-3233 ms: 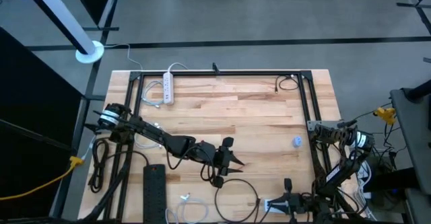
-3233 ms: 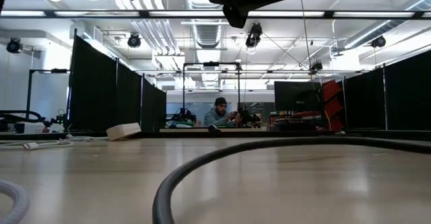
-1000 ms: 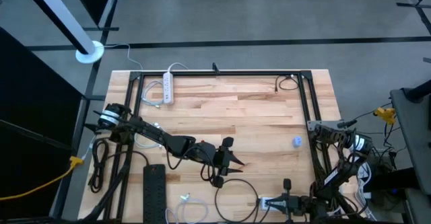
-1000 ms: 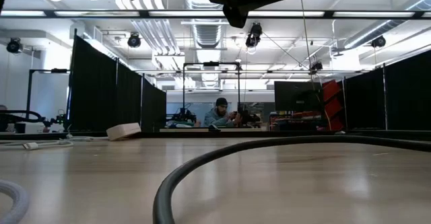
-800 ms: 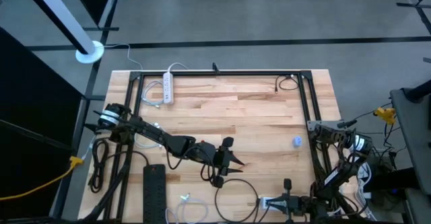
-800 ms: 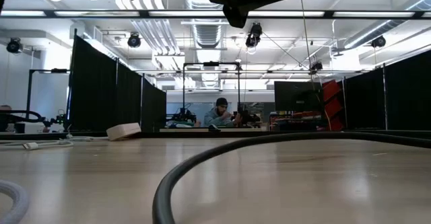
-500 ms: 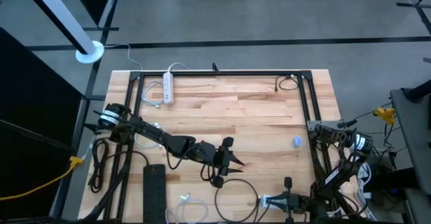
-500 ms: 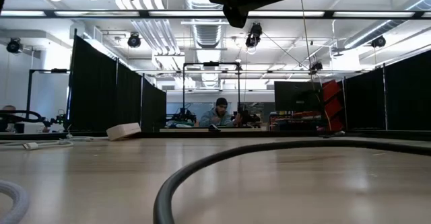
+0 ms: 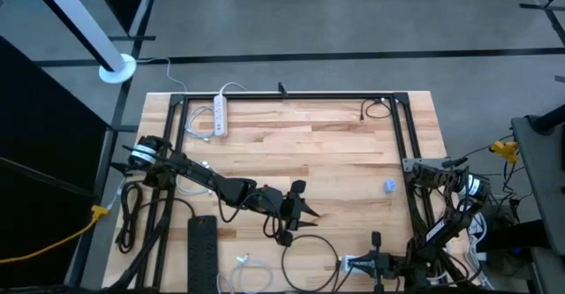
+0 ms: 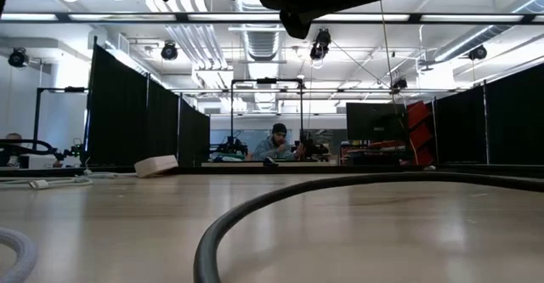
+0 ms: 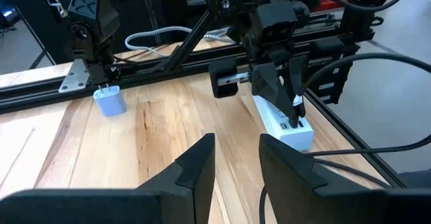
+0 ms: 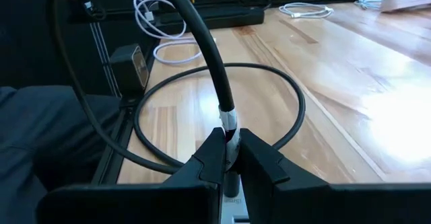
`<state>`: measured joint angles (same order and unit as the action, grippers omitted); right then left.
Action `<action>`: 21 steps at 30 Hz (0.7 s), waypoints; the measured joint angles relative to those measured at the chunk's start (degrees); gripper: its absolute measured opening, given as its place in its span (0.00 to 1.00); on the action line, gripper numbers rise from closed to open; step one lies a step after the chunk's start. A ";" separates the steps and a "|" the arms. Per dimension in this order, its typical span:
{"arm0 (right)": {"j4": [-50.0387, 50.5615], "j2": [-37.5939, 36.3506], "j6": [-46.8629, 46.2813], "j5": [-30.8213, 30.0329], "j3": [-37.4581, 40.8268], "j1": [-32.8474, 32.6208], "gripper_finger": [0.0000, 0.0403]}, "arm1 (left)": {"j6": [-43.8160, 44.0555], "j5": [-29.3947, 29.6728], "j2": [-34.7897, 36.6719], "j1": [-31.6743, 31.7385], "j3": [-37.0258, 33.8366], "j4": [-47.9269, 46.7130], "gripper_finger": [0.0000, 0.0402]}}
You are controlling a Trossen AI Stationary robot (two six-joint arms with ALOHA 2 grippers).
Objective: Plug in charger cables
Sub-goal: Insert the bottom black charger cable into the bottom white outlet extension, then insert the black charger cable into the white charger adapter
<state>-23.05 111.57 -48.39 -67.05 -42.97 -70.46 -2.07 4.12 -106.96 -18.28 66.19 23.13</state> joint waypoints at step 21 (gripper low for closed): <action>0.92 -10.41 10.87 8.75 0.12 4.37 0.46 | -1.90 8.42 15.44 -0.56 -0.02 -23.89 0.26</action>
<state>-22.12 101.16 -37.52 -58.30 -42.84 -66.08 -3.97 12.54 -91.52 -18.85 66.17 -0.76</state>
